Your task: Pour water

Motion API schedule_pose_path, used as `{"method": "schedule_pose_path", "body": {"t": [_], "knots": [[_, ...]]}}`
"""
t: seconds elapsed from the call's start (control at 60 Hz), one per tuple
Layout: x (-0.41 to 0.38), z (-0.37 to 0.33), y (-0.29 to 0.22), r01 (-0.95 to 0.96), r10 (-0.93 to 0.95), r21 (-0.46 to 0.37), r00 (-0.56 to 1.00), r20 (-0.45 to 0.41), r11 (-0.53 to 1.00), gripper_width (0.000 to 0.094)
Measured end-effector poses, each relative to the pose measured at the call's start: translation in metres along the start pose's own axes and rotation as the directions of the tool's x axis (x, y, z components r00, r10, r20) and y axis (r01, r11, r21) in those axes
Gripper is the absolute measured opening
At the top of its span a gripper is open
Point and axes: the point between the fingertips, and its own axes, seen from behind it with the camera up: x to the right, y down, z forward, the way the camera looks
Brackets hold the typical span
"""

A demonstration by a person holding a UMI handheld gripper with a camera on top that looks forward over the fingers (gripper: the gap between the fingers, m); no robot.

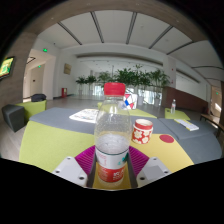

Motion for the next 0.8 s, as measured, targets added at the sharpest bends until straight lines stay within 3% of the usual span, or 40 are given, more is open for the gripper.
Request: {"method": "schedule_pose_path", "body": {"t": [0.1,0.133,0.15,0.3,0.5,0.567,0.65,0.8], "knots": [[-0.008,0.001,-0.002,0.030,-0.032,0.032,0.999,0.041,0.999,0.0408],[-0.012,0.001,-0.004,0.041,-0.043,0.037,0.997,0.057,0.998,0.0426],[-0.012,0.002,-0.004,0.047,-0.049,0.039,0.997,0.059,0.998,0.0383],[-0.037,0.003,-0.038,0.027,-0.037,0.074,0.990,0.139,0.997,0.0382],[-0.071,0.008,-0.156,-0.353,0.273,0.132,0.871,0.409,0.926,0.0379],[-0.072,0.020,-0.191,-0.527,0.428,0.075,0.757,0.494,0.846,0.0377],[-0.064,0.035,-0.216,-0.741,0.644,-0.064,0.533,0.549,0.669,0.0377],[-0.026,0.074,-0.217,-0.929,0.869,-0.339,-0.042,0.494,0.147,0.0379]]}}
